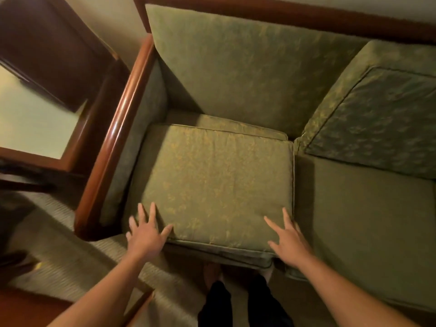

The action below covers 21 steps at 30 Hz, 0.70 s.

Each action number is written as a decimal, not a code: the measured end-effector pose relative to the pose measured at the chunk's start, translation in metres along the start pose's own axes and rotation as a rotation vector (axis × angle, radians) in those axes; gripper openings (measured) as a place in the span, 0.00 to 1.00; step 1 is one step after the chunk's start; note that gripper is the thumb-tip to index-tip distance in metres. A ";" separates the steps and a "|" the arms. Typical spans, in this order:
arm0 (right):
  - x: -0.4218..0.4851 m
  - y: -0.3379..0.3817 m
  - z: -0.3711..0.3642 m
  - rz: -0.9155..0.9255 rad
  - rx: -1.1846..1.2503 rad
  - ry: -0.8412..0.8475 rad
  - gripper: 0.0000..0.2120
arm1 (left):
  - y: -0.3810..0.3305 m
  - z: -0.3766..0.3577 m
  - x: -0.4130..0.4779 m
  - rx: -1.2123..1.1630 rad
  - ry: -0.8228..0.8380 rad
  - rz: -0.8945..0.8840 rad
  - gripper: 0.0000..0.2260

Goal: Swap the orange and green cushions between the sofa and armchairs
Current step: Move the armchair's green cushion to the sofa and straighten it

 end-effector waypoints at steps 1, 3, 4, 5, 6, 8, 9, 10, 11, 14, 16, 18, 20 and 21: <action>0.001 -0.004 -0.003 0.005 -0.002 -0.056 0.38 | 0.004 0.004 0.005 -0.033 -0.041 0.005 0.38; -0.005 -0.017 -0.009 -0.050 0.053 -0.150 0.42 | 0.015 0.016 0.014 -0.116 -0.176 0.068 0.36; -0.009 -0.025 -0.015 -0.121 0.129 -0.167 0.44 | 0.024 0.023 0.016 -0.177 -0.250 0.148 0.33; -0.012 -0.035 -0.024 -0.194 0.233 -0.170 0.45 | 0.035 0.025 0.018 -0.246 -0.294 0.237 0.31; -0.015 -0.043 -0.035 -0.256 0.327 -0.172 0.46 | 0.043 0.025 0.020 -0.311 -0.309 0.296 0.29; -0.014 -0.056 -0.048 -0.366 0.451 -0.184 0.41 | 0.056 0.024 0.024 -0.433 -0.298 0.327 0.26; -0.013 -0.063 -0.046 -0.436 0.504 -0.227 0.35 | 0.064 0.026 0.025 -0.492 -0.305 0.356 0.24; -0.011 -0.071 -0.043 -0.507 0.566 -0.282 0.29 | 0.073 0.030 0.025 -0.541 -0.321 0.397 0.22; -0.011 -0.074 -0.038 -0.559 0.626 -0.328 0.23 | 0.081 0.034 0.025 -0.567 -0.337 0.427 0.20; -0.012 -0.068 -0.025 -0.568 0.708 -0.364 0.16 | 0.081 0.050 0.026 -0.566 -0.380 0.384 0.13; -0.016 -0.059 -0.014 -0.528 0.704 -0.371 0.16 | 0.076 0.058 0.023 -0.575 -0.399 0.333 0.10; -0.021 -0.052 -0.002 -0.490 0.681 -0.386 0.15 | 0.066 0.067 0.016 -0.552 -0.412 0.245 0.09; -0.030 -0.045 0.014 -0.454 0.658 -0.402 0.14 | 0.054 0.081 0.006 -0.499 -0.408 0.134 0.10; -0.035 -0.042 0.025 -0.444 0.665 -0.406 0.14 | 0.047 0.091 0.001 -0.477 -0.398 0.091 0.11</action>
Point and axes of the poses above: each hand's wrist, its own x-axis towards the middle knuckle, its own z-axis out of the back of the hand, y = z × x, the point moved 9 cm from there along x, towards the middle knuckle, and after that the axes turned 2 degrees about y, right-handed, at the moved point
